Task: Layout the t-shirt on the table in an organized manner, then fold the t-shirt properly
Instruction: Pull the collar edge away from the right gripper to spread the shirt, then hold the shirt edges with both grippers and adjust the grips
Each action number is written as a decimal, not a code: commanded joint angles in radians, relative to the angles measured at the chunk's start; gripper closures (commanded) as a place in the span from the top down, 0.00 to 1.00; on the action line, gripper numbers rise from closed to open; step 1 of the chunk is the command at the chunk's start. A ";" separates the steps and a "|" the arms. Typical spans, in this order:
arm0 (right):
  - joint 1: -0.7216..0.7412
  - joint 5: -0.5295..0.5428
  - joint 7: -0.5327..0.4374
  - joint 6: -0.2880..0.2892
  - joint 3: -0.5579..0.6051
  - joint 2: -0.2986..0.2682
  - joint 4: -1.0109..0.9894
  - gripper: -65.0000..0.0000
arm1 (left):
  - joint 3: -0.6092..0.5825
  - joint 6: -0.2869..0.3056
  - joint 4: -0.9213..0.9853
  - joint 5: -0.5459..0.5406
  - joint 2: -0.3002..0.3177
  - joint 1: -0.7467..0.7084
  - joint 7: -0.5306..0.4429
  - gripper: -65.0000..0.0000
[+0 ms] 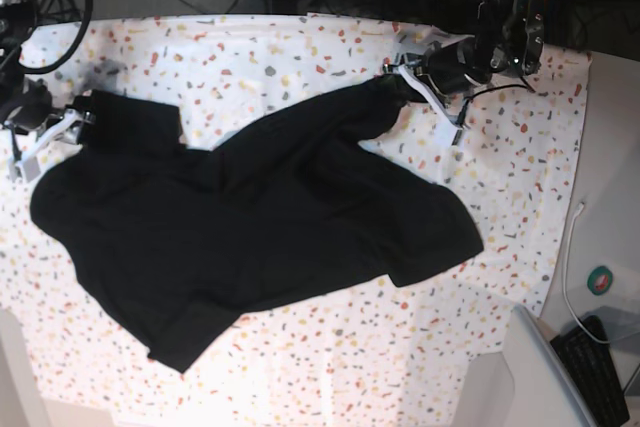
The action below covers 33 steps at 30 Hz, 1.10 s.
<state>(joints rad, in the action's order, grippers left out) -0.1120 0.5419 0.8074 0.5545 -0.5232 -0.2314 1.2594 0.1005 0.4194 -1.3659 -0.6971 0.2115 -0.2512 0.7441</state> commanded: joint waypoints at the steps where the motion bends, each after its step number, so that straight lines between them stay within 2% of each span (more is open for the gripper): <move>1: 0.002 0.010 -0.012 0.006 0.007 -0.001 0.012 0.64 | 0.051 0.000 -0.042 -0.011 0.019 -0.009 -0.014 0.00; 5: -0.036 0.008 -0.012 0.006 0.062 0.005 0.019 0.64 | 0.212 0.000 -0.128 -0.008 0.030 -0.070 -0.008 0.00; 9: -0.104 0.011 -0.012 0.006 0.090 0.008 0.069 0.64 | 0.342 0.000 -0.180 -0.008 0.084 -0.089 0.081 0.00; 12: -0.162 0.014 -0.010 0.006 0.085 0.010 0.170 0.64 | 0.414 0.000 -0.185 -0.008 0.099 -0.089 0.098 0.00; 15: -0.205 0.016 0.002 0.003 0.059 0.011 0.302 0.64 | 0.428 0.000 -0.185 -0.008 0.116 -0.087 0.098 0.00; 16: -0.206 0.016 0.017 -0.001 0.027 0.028 0.329 0.64 | 0.428 0.000 -0.185 -0.008 0.116 -0.087 0.098 0.00; 18: -0.173 0.005 0.031 -0.001 -0.036 0.068 0.337 0.64 | 0.427 0.000 -0.185 -0.008 0.111 -0.089 0.098 0.00; 20: -0.130 0.005 0.036 -0.001 -0.058 0.069 0.305 0.64 | 0.416 0.000 -0.185 -0.008 0.108 -0.089 0.098 0.00; 21: -0.110 0.005 0.040 -0.001 -0.045 0.069 0.273 0.61 | 0.396 0.000 -0.183 -0.008 0.108 -0.089 0.098 0.00; 23: -0.059 0.005 0.036 -0.001 -0.016 0.066 0.202 0.47 | 0.371 0.000 -0.183 -0.008 0.108 -0.086 0.098 0.00; 25: 0.002 -0.003 0.033 -0.001 0.008 0.051 0.095 0.26 | 0.361 0.000 -0.183 -0.008 0.108 -0.083 0.098 0.00; 28: 0.116 -0.058 0.007 0.000 0.048 0.020 -0.083 0.00 | 0.356 0.000 -0.185 -0.008 0.108 -0.081 0.098 0.00; 33: 0.298 -0.239 -0.128 -0.001 0.062 0.002 -0.347 0.00 | 0.362 0.000 -0.169 -0.006 0.111 -0.075 0.093 0.00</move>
<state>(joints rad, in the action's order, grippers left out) 0.1715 0.3099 0.6758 0.5617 -0.4625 -0.2192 0.8986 0.4526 0.4171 -1.5223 -0.6895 0.3058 -0.3290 0.8539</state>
